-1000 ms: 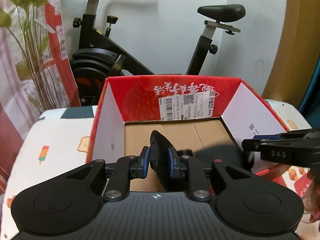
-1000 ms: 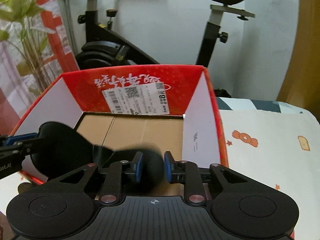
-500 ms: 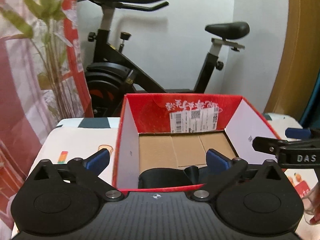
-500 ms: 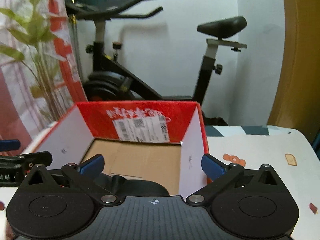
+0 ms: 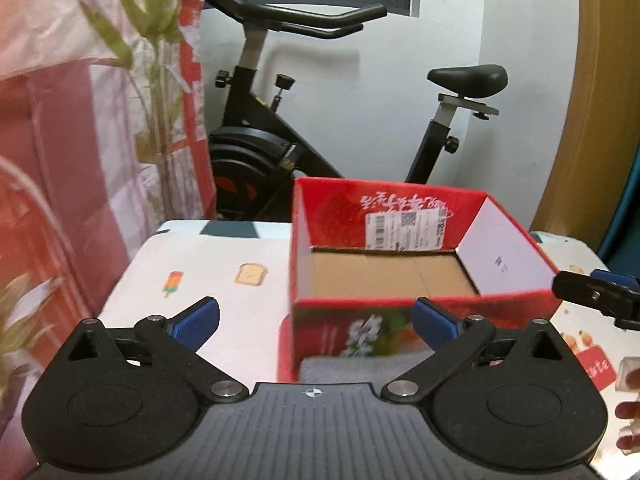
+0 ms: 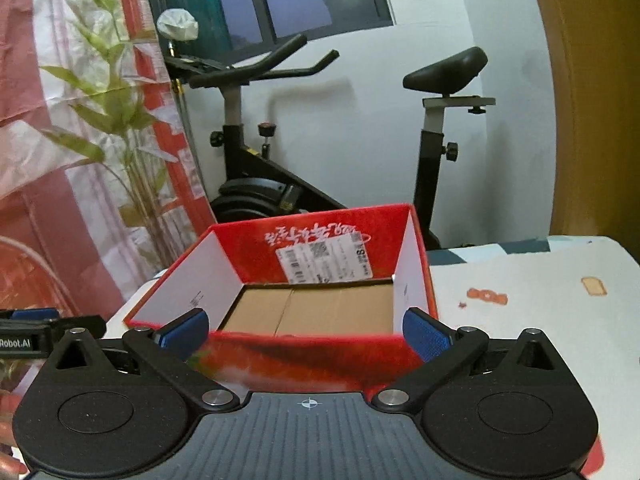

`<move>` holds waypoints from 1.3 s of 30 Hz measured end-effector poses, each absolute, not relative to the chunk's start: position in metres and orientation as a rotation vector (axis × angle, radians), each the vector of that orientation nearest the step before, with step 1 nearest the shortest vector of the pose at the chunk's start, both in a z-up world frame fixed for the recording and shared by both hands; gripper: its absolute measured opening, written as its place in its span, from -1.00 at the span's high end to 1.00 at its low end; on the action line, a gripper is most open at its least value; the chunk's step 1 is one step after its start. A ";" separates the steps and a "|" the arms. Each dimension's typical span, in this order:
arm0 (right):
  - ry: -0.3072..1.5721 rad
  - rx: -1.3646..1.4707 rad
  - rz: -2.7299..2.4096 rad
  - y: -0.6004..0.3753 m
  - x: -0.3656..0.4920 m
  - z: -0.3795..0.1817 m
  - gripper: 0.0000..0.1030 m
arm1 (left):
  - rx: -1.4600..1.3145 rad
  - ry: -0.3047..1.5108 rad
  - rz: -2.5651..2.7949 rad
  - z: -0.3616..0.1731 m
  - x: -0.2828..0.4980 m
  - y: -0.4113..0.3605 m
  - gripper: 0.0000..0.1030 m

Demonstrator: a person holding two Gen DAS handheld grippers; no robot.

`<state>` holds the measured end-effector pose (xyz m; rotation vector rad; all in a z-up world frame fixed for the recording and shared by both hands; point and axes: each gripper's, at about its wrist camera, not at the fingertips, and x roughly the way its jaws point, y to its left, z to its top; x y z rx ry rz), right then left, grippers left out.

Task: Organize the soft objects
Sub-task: 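Lower both tools to the white mask bag and grasp it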

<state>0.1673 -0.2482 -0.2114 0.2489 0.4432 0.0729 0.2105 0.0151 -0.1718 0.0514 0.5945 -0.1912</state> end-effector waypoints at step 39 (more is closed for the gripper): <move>0.549 0.214 0.080 -0.223 0.082 -0.322 -0.99 | 0.037 0.680 -0.143 -0.244 0.121 0.019 -1.00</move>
